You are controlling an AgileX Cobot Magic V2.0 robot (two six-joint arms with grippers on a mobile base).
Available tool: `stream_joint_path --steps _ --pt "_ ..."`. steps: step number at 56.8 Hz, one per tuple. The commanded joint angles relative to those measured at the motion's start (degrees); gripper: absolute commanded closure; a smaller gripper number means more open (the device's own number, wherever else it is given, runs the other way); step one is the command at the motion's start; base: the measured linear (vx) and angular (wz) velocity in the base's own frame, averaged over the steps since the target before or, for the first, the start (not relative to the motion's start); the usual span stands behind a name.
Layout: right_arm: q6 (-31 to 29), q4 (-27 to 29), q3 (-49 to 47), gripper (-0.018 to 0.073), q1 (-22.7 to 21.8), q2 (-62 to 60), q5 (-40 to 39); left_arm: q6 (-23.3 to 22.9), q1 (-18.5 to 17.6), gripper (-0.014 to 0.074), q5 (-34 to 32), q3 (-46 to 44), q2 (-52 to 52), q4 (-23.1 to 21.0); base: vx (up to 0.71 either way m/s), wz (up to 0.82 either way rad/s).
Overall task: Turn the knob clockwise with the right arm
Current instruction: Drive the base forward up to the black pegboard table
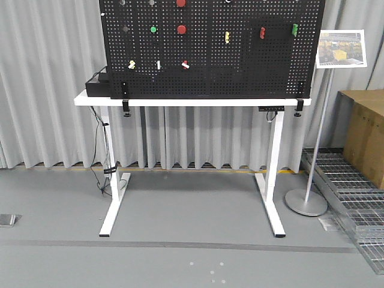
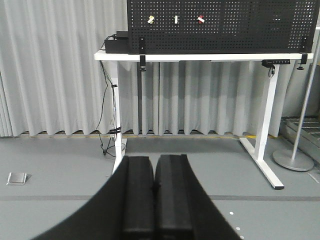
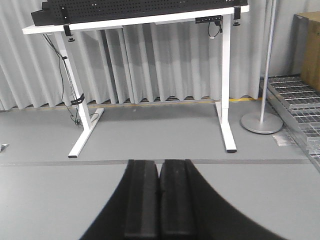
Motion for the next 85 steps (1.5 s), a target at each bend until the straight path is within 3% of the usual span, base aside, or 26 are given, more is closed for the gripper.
stream_joint_path --steps 1,85 --pt "-0.41 -0.34 0.31 0.0568 -0.38 -0.75 -4.72 -0.27 -0.37 0.0603 -4.89 0.65 -0.58 -0.22 0.00 0.00" --pt "-0.41 -0.34 0.31 0.0568 -0.38 -0.75 -4.72 -0.27 -0.37 0.0603 -4.89 0.65 -0.58 -0.22 0.05 0.00"
